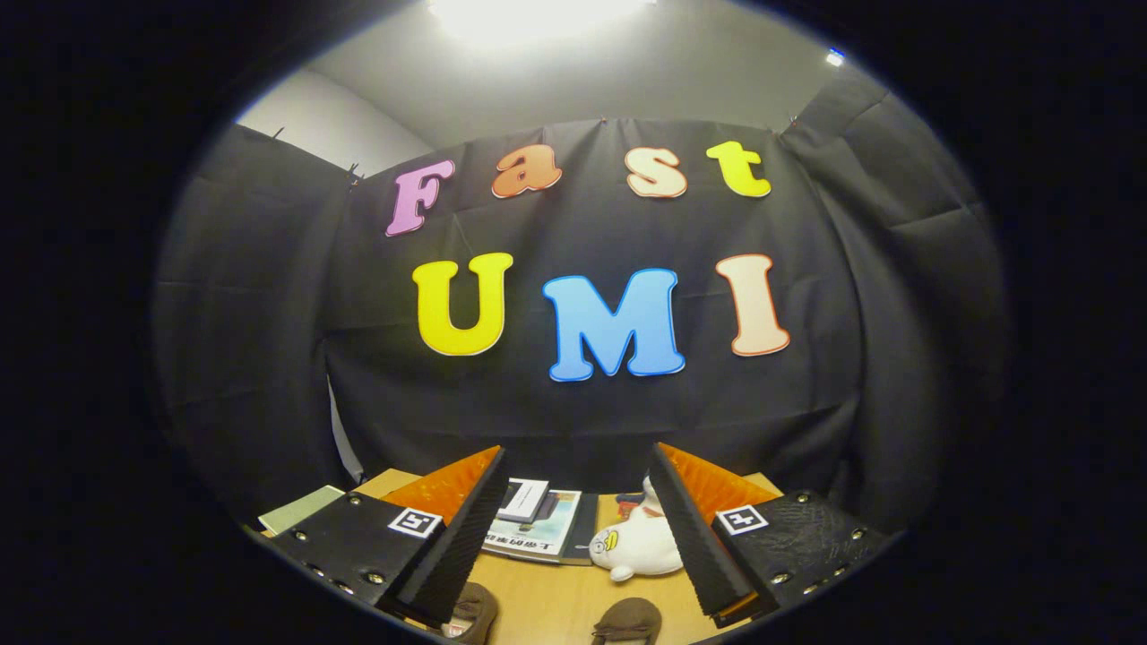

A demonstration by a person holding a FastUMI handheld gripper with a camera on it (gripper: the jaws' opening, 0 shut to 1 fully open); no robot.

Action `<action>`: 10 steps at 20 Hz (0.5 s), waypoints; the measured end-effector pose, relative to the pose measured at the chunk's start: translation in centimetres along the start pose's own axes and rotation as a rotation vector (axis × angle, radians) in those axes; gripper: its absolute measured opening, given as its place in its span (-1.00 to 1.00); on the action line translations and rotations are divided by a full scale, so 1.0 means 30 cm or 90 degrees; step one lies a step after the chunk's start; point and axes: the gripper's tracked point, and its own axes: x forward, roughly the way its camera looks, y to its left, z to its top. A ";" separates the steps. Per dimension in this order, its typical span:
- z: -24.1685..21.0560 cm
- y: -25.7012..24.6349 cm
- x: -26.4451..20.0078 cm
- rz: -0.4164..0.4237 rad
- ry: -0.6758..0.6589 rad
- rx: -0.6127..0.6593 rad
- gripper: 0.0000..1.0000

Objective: Open the storage box then place both shoes into the box .Put the left shoe in first, then the right shoe, with the right side of both shoes facing outward in a uniform manner.

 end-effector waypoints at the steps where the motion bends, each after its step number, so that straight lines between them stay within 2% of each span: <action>1: -0.028 0.032 0.010 0.020 0.014 0.013 0.91; 10: -0.290 0.310 0.083 0.191 0.166 0.116 0.91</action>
